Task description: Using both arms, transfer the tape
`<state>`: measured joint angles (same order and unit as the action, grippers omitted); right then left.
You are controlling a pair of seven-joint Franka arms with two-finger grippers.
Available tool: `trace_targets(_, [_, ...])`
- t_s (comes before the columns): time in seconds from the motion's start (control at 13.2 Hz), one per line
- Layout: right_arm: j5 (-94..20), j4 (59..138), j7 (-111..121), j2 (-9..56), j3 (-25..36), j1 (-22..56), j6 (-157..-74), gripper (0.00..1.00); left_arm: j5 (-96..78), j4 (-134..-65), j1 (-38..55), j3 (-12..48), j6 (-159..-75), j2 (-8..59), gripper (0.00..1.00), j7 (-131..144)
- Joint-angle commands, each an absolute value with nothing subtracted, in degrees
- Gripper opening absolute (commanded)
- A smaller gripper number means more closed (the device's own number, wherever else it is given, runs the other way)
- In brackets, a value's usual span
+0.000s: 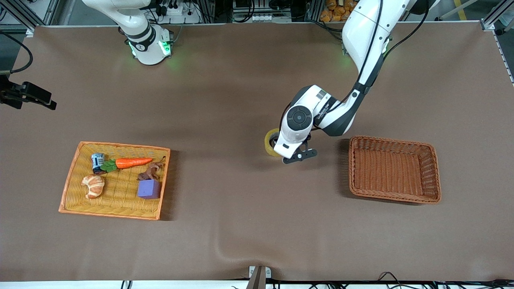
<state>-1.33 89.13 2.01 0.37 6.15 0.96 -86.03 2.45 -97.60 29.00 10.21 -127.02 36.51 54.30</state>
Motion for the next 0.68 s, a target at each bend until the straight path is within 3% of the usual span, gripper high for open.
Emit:
trace_targets(0.0, [-0.7, 89.4, 3.1, 0.1, 5.7, 0.2, -86.3, 1.00, 1.7, -97.9, 30.5, 9.9, -127.4, 36.5, 0.91, 55.3])
trace_targets(0.08, [-0.6, 89.4, 5.4, 0.1, 5.9, 0.3, -86.5, 1.00, 1.9, -98.0, 30.6, 9.9, -127.4, 36.6, 0.81, 55.3])
trace_targets(0.38, [-0.1, 89.5, 6.7, 0.2, 6.6, 0.3, -87.2, 1.00, 1.8, -98.2, 30.6, 9.9, -128.1, 37.6, 0.76, 55.4])
trace_targets(0.6, [0.1, 89.6, 6.4, 0.4, 6.7, 0.4, -87.2, 1.00, 1.7, -98.0, 30.6, 9.9, -128.6, 37.6, 0.55, 55.4])
